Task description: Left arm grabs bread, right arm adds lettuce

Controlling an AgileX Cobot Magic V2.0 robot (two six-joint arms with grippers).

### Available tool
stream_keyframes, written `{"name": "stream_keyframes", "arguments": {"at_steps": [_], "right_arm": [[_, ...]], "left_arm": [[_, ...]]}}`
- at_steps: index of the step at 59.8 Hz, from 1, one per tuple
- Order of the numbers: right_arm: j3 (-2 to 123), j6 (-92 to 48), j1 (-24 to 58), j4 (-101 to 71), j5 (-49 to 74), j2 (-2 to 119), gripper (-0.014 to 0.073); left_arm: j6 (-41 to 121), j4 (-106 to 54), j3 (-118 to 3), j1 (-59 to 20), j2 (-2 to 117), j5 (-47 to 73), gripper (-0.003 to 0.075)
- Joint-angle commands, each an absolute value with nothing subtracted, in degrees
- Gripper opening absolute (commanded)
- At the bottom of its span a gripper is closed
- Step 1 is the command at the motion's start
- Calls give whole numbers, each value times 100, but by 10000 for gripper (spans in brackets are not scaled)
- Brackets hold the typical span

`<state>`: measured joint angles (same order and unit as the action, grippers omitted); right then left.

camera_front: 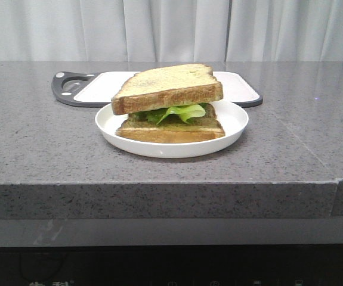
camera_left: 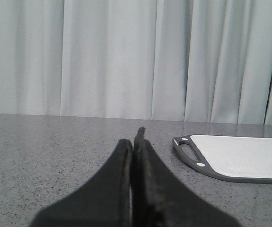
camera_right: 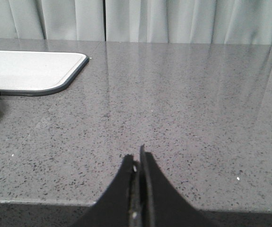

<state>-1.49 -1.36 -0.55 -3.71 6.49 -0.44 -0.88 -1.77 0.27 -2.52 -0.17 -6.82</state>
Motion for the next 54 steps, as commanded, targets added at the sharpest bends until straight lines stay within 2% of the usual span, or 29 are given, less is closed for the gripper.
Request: {"name": "stream_keyframes", "arguments": {"at_steps": [1,15,54], "right_arm": [[-136,-181,-72,-343,136,-179,-118],[-136,-181,-72,-343,136,-179,-118],[-136,-181,-72,-343,136,-179,-118]], "left_arm": [[-136,-178,57,-237,-122,-1101,-20],[-136,-178,57,-237,-122,-670,-20],[-136,-178,57,-237,-122,-449,-20]]}}
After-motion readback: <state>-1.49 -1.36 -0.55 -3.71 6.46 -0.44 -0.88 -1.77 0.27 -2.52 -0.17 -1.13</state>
